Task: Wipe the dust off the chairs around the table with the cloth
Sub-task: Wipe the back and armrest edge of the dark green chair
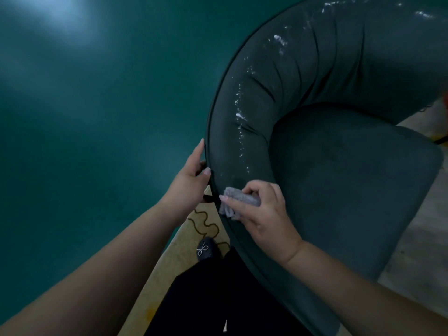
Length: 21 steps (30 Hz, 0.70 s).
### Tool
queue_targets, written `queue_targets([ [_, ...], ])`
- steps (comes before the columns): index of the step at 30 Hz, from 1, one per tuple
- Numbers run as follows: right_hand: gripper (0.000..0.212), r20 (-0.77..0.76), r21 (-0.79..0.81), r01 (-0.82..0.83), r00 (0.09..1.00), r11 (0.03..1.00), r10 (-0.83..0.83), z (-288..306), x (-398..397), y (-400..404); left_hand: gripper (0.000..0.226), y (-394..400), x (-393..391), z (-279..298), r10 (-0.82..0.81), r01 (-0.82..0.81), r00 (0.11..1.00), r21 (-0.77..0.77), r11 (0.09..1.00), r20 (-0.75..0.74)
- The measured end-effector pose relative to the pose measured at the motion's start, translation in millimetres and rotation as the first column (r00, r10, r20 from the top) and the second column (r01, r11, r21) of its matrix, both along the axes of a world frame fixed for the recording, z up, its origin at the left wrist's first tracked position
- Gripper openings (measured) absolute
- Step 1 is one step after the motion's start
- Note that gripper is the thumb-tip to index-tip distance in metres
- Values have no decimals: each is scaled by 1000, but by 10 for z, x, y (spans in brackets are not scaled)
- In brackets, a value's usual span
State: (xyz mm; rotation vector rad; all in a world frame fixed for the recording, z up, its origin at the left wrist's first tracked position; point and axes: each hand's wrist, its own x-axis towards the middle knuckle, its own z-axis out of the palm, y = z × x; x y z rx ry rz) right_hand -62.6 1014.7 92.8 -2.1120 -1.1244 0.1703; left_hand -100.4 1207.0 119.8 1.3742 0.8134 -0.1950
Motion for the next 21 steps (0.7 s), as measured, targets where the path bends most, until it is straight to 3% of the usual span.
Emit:
queue_targets([
  [7, 37, -21, -6, 188, 982, 982, -188, 99, 511, 541, 59, 69, 66, 9, -20, 20, 1000, 5, 1000, 7],
  [13, 34, -23, -11, 92, 995, 996, -92, 78, 176, 248, 57, 231, 289, 59, -47, 47, 999, -7, 999, 1],
  [21, 34, 31, -6, 233, 972, 972, -233, 137, 776, 825, 57, 355, 419, 98, -78, 79, 997, -51, 996, 12],
])
